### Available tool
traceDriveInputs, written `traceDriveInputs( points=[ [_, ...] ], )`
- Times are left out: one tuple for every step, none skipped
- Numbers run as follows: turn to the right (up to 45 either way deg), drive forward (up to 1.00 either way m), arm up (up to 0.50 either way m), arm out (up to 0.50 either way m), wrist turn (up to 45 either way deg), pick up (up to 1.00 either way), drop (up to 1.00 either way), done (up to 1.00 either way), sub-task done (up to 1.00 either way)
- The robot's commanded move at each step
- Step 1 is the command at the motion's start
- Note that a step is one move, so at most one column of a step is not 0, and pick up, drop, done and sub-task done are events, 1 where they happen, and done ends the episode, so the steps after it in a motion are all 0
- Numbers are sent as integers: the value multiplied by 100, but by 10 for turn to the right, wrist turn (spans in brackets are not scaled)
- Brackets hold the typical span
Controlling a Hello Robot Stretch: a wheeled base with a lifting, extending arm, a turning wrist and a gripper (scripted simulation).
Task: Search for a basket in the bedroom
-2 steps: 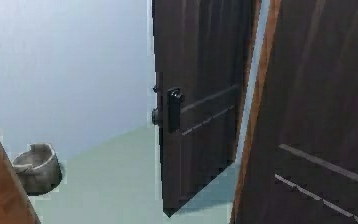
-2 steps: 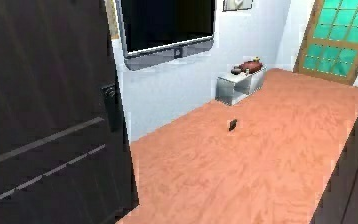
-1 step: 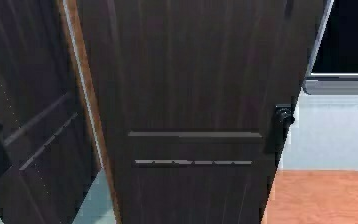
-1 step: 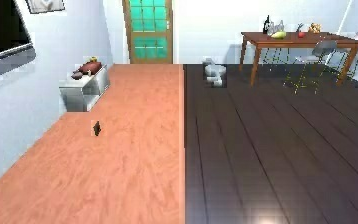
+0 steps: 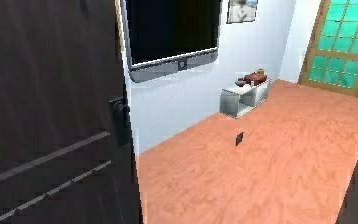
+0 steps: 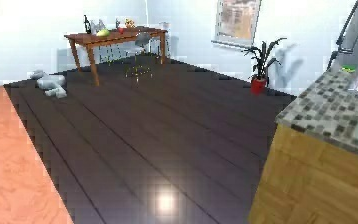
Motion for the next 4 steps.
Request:
traceDriveInputs(
  points=[
    [450,0,0,0,0,0,0,0,0],
    [0,15,0,0,0,0,0,0,0],
    [-420,0,0,0,0,0,0,0,0],
    [0,20,0,0,0,0,0,0,0]
  ],
)
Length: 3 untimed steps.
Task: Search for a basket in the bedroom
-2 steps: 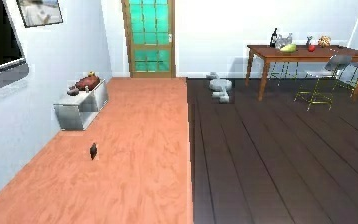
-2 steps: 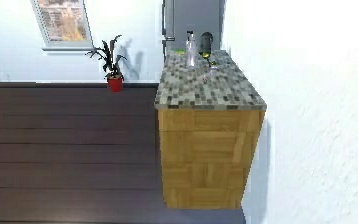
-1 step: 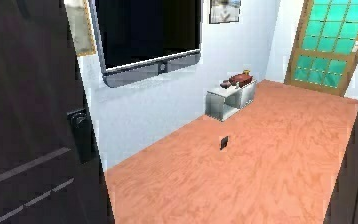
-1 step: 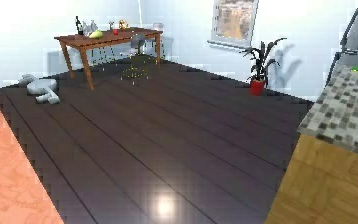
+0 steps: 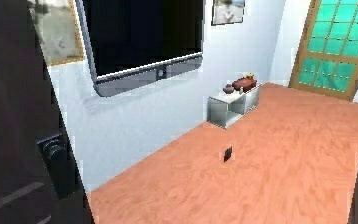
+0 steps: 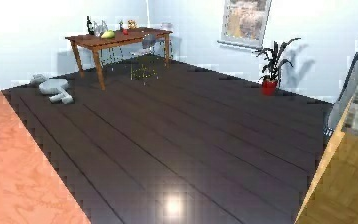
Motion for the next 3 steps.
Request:
traceDriveInputs(
  points=[
    [-450,0,0,0,0,0,0,0,0],
    [-450,0,0,0,0,0,0,0,0],
    [-180,0,0,0,0,0,0,0,0]
  ],
)
